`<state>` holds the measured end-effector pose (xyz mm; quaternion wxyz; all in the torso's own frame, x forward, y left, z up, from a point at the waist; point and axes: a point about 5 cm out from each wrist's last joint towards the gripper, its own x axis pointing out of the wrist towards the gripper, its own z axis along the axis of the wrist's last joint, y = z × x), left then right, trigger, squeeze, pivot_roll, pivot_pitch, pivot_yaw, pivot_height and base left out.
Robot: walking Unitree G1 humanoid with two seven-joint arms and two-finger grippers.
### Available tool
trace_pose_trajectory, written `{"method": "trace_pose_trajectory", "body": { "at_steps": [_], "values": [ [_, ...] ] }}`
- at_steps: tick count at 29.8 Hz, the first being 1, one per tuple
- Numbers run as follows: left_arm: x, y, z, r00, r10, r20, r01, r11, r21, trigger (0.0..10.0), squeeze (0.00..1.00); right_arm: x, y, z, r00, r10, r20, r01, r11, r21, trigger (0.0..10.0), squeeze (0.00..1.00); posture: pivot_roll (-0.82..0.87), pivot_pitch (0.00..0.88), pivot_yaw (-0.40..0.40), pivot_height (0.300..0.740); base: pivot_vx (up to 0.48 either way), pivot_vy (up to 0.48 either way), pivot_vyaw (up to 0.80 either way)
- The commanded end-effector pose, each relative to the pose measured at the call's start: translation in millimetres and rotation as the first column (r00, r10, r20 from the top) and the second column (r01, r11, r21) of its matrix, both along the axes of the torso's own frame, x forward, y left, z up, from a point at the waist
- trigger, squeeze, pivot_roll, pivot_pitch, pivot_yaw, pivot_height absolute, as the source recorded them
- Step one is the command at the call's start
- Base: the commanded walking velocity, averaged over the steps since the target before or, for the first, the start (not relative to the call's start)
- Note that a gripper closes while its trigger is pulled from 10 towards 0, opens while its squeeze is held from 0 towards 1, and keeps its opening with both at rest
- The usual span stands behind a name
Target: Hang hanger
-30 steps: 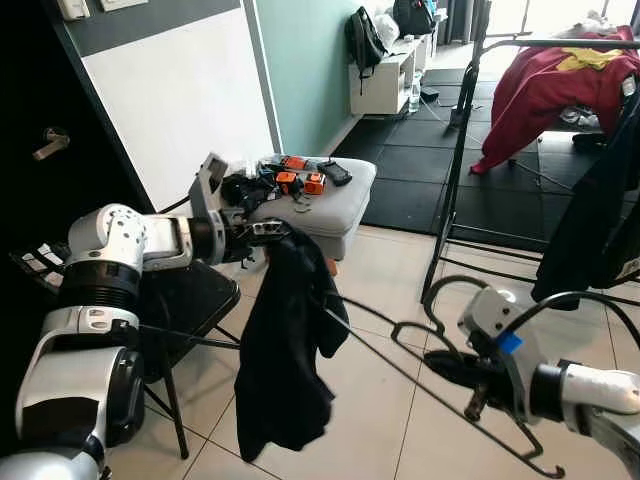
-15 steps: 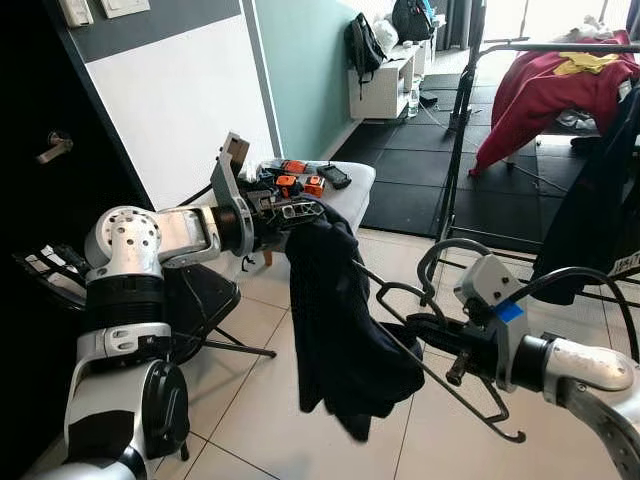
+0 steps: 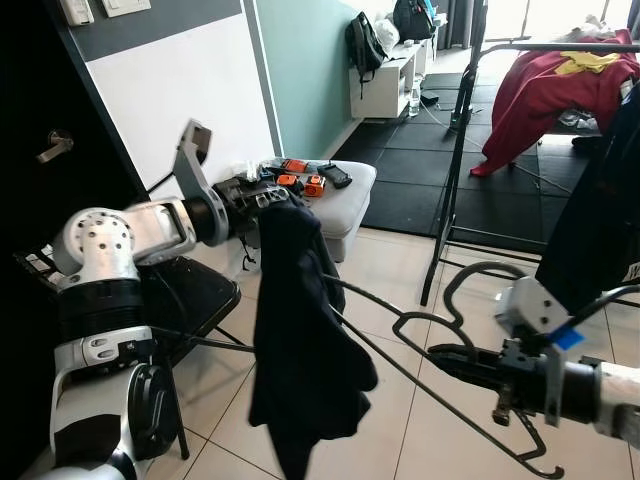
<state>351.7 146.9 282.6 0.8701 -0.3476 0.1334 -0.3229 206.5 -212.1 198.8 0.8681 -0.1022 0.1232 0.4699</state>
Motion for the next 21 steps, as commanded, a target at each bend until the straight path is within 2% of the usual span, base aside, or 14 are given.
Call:
{"method": "trace_pose_trajectory", "body": {
  "at_steps": [1, 5, 10, 13, 14, 15, 16, 17, 18, 21],
  "values": [
    [-2.2, 2.3, 11.3, 0.999, 0.014, 0.041, -0.013, 1.000, -0.023, 10.0, 0.00, -4.5, 9.2, 2.4, 0.998, 0.057, 0.006, -0.057, 0.997, 0.044, 10.0, 0.00, -0.12, 0.000, 0.147, 0.740, 0.000, 0.000, 0.00],
    [-3.5, 1.2, 13.3, 0.999, 0.012, 0.050, -0.011, 1.000, -0.028, 10.0, 0.00, -4.5, 14.4, 2.2, 0.997, 0.080, 0.008, -0.081, 0.994, 0.071, 10.0, 0.00, -0.12, 0.000, 0.144, 0.740, 0.000, 0.000, 0.00],
    [-7.2, -5.2, 14.7, 0.998, -0.006, 0.057, 0.008, 0.999, -0.042, 10.0, 0.00, 10.7, 17.7, 5.8, 0.997, 0.042, 0.068, -0.046, 0.997, 0.060, 10.0, 0.00, -0.12, 0.000, 0.125, 0.740, 0.000, 0.000, 0.00],
    [-8.2, -6.9, 15.0, 0.998, -0.007, 0.057, 0.010, 0.999, -0.046, 10.0, 0.00, 13.8, 18.3, 6.5, 0.996, 0.031, 0.079, -0.036, 0.998, 0.056, 10.0, 0.00, -0.12, 0.000, 0.125, 0.740, 0.000, 0.000, 0.00],
    [-9.2, -9.2, 15.3, 0.998, -0.008, 0.056, 0.010, 0.999, -0.053, 10.0, 0.00, 21.5, 17.4, 7.1, 0.995, -0.005, 0.098, 0.001, 0.999, 0.040, 10.0, 0.00, -0.11, 0.000, 0.117, 0.740, 0.000, 0.000, 0.00],
    [-9.2, -9.2, 15.3, 0.998, -0.008, 0.056, 0.010, 0.999, -0.053, 10.0, 0.00, 21.5, 17.4, 7.1, 0.995, -0.005, 0.098, 0.001, 0.999, 0.040, 10.0, 0.00, -0.11, 0.000, 0.117, 0.740, 0.000, 0.000, 0.00],
    [-10.8, -11.9, 15.7, 0.998, -0.007, 0.056, 0.010, 0.998, -0.063, 10.0, 0.00, 31.3, 15.2, 8.6, 0.991, -0.058, 0.122, 0.056, 0.998, 0.022, 10.0, 0.00, -0.11, 0.000, 0.114, 0.740, 0.000, 0.000, 0.00],
    [-10.8, -11.9, 15.7, 0.998, -0.007, 0.056, 0.010, 0.998, -0.063, 10.0, 0.00, 31.3, 15.2, 8.6, 0.991, -0.058, 0.122, 0.056, 0.998, 0.022, 10.0, 0.00, -0.11, 0.000, 0.114, 0.740, 0.000, 0.000, 0.00],
    [-13.0, -15.2, 15.6, 0.999, -0.004, 0.053, 0.009, 0.997, -0.081, 10.0, 0.00, 47.4, 9.6, 11.8, 0.976, -0.155, 0.154, 0.157, 0.988, 0.002, 10.0, 0.00, -0.11, 0.000, 0.107, 0.740, 0.000, 0.000, 0.00],
    [-13.5, -14.7, 14.9, 0.999, 0.006, 0.050, -0.002, 0.996, -0.086, 10.0, 0.00, 52.1, 6.8, 13.9, 0.969, -0.186, 0.164, 0.190, 0.982, -0.008, 10.0, 0.00, -0.11, 0.000, 0.103, 0.740, 0.000, 0.000, 0.00]
  ]
}}
